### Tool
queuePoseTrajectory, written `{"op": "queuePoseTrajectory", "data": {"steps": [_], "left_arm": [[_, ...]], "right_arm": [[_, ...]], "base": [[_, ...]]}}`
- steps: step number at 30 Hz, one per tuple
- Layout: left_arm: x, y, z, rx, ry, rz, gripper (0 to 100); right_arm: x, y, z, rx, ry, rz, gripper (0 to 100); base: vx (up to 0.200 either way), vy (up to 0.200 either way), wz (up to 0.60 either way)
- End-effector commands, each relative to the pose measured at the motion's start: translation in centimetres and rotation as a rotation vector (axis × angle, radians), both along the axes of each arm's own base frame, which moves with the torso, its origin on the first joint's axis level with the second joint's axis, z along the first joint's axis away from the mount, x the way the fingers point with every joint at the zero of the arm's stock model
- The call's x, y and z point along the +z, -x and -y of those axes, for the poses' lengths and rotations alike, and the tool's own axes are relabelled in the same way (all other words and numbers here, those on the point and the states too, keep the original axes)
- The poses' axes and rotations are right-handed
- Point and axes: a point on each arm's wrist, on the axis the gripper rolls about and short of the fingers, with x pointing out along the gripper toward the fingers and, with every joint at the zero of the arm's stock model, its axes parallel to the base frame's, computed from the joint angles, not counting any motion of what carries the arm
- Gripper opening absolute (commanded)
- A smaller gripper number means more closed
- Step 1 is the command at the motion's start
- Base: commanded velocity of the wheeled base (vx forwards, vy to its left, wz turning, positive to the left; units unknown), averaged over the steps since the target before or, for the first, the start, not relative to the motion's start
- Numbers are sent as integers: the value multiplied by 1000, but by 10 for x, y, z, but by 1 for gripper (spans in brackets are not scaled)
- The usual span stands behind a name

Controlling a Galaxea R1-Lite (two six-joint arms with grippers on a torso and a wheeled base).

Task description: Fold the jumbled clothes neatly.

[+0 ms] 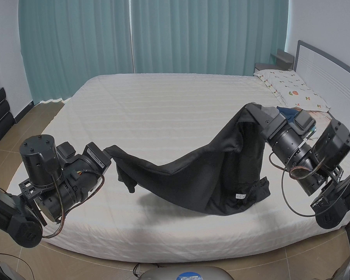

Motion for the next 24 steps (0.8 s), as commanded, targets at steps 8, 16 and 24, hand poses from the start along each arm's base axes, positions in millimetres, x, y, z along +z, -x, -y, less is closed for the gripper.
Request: {"op": "queuePoseTrajectory", "data": {"steps": [8,16,24], "left_arm": [[31,25,1,-46,43,80,0],[61,34,-8,-31,65,169,0],[101,20,-19,29,19,142,0]], "right_arm": [[39,39,8,34,-37,135,0],[84,59,28,6,-86,228,0],[138,34,49,-95,-35,196,0]], "base": [[-150,0,0],[0,0,0],[0,0,0]]}}
